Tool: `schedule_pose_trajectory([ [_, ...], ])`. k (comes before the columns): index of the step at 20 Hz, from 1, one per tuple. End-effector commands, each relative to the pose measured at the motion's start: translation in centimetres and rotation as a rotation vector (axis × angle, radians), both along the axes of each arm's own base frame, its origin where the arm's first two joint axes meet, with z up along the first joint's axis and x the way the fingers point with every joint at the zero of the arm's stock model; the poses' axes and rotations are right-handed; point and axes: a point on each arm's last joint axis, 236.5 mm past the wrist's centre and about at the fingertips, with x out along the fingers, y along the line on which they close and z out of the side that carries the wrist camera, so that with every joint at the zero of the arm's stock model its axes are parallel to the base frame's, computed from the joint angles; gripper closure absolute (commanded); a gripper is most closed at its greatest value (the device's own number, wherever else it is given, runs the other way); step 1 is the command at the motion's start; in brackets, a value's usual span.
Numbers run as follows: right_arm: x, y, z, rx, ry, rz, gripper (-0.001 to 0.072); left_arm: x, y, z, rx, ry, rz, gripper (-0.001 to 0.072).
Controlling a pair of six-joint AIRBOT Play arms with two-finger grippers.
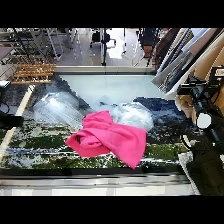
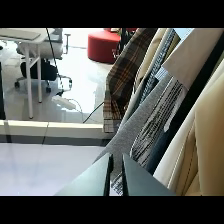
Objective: Fold the clothes and pants, and hang the long-sleeved shirts on hangers.
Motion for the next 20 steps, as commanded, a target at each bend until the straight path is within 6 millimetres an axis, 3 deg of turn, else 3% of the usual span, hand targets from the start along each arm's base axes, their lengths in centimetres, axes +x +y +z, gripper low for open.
schedule_pose_trajectory([
  [1, 0.0, 0.1, 0.0, 0.0, 0.0, 0.001, 0.0609, 0.0, 0.0, 0.0, 0.0, 0.001, 0.0, 0.0695],
  [16, 0.0, 0.1, 0.0, 0.0, 0.0, 0.001, 0.0609, 0.0, 0.0, 0.0, 0.0, 0.0, 0.0, 0.0695],
  [20, 0.0, 0.1, 0.2, 0.0, -0.003, 0.002, 0.0609, 1.7, -0.1, 0.6, 0.002, -0.075, -0.017, 0.0695],
])
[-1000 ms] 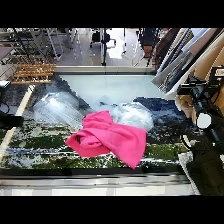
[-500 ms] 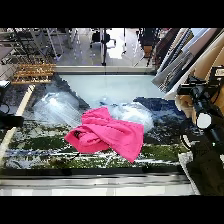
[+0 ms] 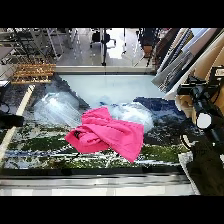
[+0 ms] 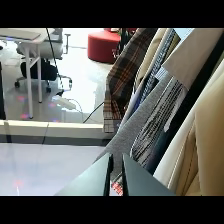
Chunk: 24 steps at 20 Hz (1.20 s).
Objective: Fold the clothes and pants, and hang the long-sleeved shirts on hangers.
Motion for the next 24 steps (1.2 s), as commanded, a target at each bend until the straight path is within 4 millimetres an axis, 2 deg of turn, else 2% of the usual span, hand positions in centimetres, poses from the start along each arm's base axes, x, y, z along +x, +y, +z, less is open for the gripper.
schedule_pose_trajectory([
  [1, 0.0, 0.0, 0.2, 0.0, -0.005, 0.001, 0.0609, 1.9, -0.2, 0.7, -0.003, -0.085, -0.02, 0.0695],
  [4, 0.0, 0.0, 0.2, -0.004, -0.005, 0.0, 0.0609, 2.4, -0.5, 0.7, -0.01, -0.096, -0.026, 0.0695],
  [7, -0.1, -0.5, 1.6, -0.01, -0.061, -0.021, 0.0609, 2.9, -1.6, 0.0, -0.061, -0.09, -0.04, 0.068],
  [8, -0.1, -0.4, 1.6, -0.01, -0.061, -0.019, 0.0609, 3.2, -2.2, -0.1, -0.083, -0.096, -0.046, 0.0604],
  [9, -0.1, -0.4, 1.5, 0.008, -0.061, -0.019, 0.0609, 3.6, -3.0, -0.4, -0.12, -0.101, -0.056, 0.0274],
  [10, -0.1, -0.1, 1.3, 0.075, -0.062, -0.011, 0.0609, 4.5, -4.2, -0.4, -0.17, -0.132, -0.069, -0.0007],
  [11, -0.3, 0.8, 0.9, 0.187, -0.041, 0.016, 0.0609, 5.5, -5.4, -0.2, -0.218, -0.168, -0.095, 0.0002],
  [13, -2.1, 3.0, -0.5, 0.213, 0.095, 0.089, 0.0621, 6.5, -8.9, -0.6, -0.329, -0.202, -0.202, 0.0003],
  [15, -4.8, 5.4, -2.3, 0.208, 0.254, 0.171, 0.0628, 5.8, -11.9, -2.7, -0.431, -0.163, -0.291, 0.0003],
  [17, -8.4, 7.8, -5.7, 0.198, 0.468, 0.253, 0.0621, 4.0, -13.9, -6.3, -0.495, -0.088, -0.382, 0.0003],
  [18, -10.2, 8.7, -8.2, 0.196, 0.597, 0.287, 0.053, 3.0, -14.7, -8.4, -0.513, -0.057, -0.439, 0.0003],
  [20, -15.0, 12.1, -14.1, 0.297, 0.9, 0.406, 0.0113, 1.5, -16.2, -12.1, -0.568, -0.02, -0.505, 0.0002],
  [22, -21.1, 16.4, -19.1, 0.435, 1.174, 0.575, 0.0102, 0.3, -17.0, -15.3, -0.603, 0.048, -0.526, 0.0002],
  [24, -24.8, 19.8, -21.7, 0.504, 1.292, 0.695, 0.0102, 0.5, -17.4, -17.7, -0.609, 0.091, -0.532, 0.0002],
])
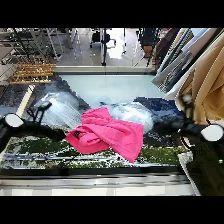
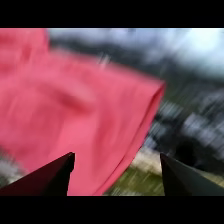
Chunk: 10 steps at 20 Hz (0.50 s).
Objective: Fold the clothes and pants, and hang the long-sleeved shirts on hangers.
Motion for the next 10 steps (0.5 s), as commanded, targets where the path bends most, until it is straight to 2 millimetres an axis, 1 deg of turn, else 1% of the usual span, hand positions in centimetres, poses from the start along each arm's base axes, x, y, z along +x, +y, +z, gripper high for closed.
schedule_pose_trajectory([
  [1, -9.9, 6.7, -4.9, 0.154, 0.334, 0.272, 0.0102, -0.5, -1.8, -4.5, -0.035, 0.048, -0.069, 0.0002],
  [2, -10.7, 7.4, -6.1, 0.094, 0.325, 0.34, 0.0102, -0.4, -2.1, -5.6, -0.032, 0.065, -0.072, 0.0004],
  [3, -10.9, 7.8, -7.1, 0.008, 0.29, 0.405, 0.0102, -0.2, -2.4, -6.6, -0.027, 0.076, -0.074, 0.0007],
  [4, -10.7, 8.2, -7.8, -0.087, 0.238, 0.463, 0.0102, 0.4, -2.6, -7.5, -0.017, 0.07, -0.067, 0.0026],
  [5, -10.2, 8.7, -8.4, -0.178, 0.169, 0.518, 0.0102, 1.2, -2.7, -8.0, -0.005, 0.046, -0.052, 0.0152],
  [6, -10.0, 9.5, -8.9, -0.24, 0.131, 0.563, 0.0102, 2.1, -2.7, -8.1, 0.003, 0.018, -0.026, 0.035],
  [7, -10.2, 10.3, -9.8, -0.29, 0.123, 0.605, 0.0102, 2.9, -2.7, -7.9, 0.006, -0.011, -0.009, 0.0546],
  [8, -10.7, 11.2, -11.2, -0.329, 0.135, 0.661, 0.0102, 3.4, -2.8, -7.8, 0.004, -0.028, 0.003, 0.0694],
  [9, -10.9, 11.9, -12.8, -0.37, 0.146, 0.709, 0.0102, 3.6, -3.0, -7.6, -0.01, -0.033, 0.015, 0.0696],
  [10, -10.7, 12.3, -14.7, -0.417, 0.151, 0.739, 0.0102, 3.5, -3.1, -7.5, -0.014, -0.029, 0.014, 0.0696],
])
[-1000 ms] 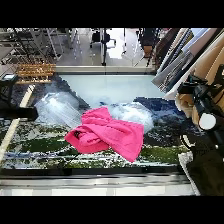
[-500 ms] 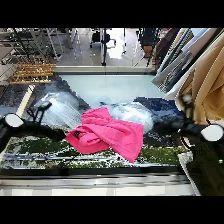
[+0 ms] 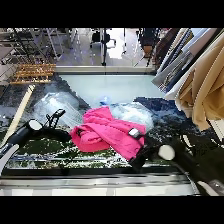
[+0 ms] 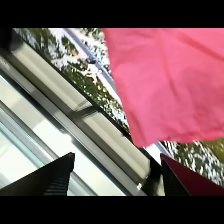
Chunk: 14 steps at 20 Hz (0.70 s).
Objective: Fold the clothes and pants, and hang the long-sleeved shirts on hangers.
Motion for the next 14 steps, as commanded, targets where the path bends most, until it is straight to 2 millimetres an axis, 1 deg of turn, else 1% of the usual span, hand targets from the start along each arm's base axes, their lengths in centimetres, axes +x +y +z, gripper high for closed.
schedule_pose_trajectory([
  [1, 1.0, 1.3, -5.7, -0.186, -0.074, 0.138, 0.0107, 0.7, -0.4, -0.2, -0.009, -0.02, 0.019, 0.0696],
  [2, 2.2, 0.4, -7.4, -0.257, -0.074, 0.095, 0.0106, 0.0, -0.7, -0.2, -0.018, 0.006, 0.002, 0.0696],
  [3, 3.1, -0.5, -8.6, -0.309, -0.06, 0.055, 0.0106, -0.7, -0.9, -0.1, -0.027, 0.028, -0.015, 0.0696],
  [4, 3.7, -1.2, -9.7, -0.35, -0.033, 0.032, 0.0155, -1.2, -1.0, 0.3, -0.034, 0.039, -0.028, 0.0696],
  [5, 4.1, -1.6, -10.0, -0.366, -0.009, 0.012, 0.0417, -1.5, -1.3, 1.0, -0.041, 0.037, -0.046, 0.0696],
  [6, 4.8, -1.8, -9.2, -0.373, -0.005, -0.002, 0.0697, -1.9, -1.5, 2.1, -0.046, 0.027, -0.077, 0.0696],
  [7, 5.9, -1.8, -7.1, -0.372, -0.037, -0.009, 0.0702, -2.2, -1.6, 4.0, -0.048, 0.01, -0.118, 0.0696],
  [8, 7.3, -2.0, -3.9, -0.379, -0.104, -0.007, 0.0703, -2.2, -1.4, 6.4, -0.056, -0.014, -0.145, 0.0696],
  [9, 8.8, -2.8, 0.8, -0.394, -0.192, -0.023, 0.0703, -2.2, -1.1, 9.8, -0.065, -0.054, -0.171, 0.0697],
  [10, 9.6, -4.0, 6.3, -0.403, -0.287, -0.054, 0.0703, -2.0, -0.7, 13.6, -0.073, -0.108, -0.189, 0.0696],
  [11, 9.9, -5.3, 11.7, -0.393, -0.38, -0.096, 0.0704, -1.7, -0.1, 17.7, -0.08, -0.181, -0.198, 0.0696],
  [12, 9.4, -6.5, 17.7, -0.342, -0.488, -0.151, 0.0704, -1.8, 0.4, 22.5, -0.091, -0.272, -0.203, 0.0697],
  [13, 8.3, -7.4, 23.1, -0.261, -0.585, -0.205, 0.0705, -2.3, 0.9, 27.3, -0.102, -0.372, -0.205, 0.0696],
  [14, 6.7, -8.3, 28.7, -0.145, -0.689, -0.272, 0.0705, -3.0, 1.2, 31.6, -0.11, -0.469, -0.203, 0.0696],
])
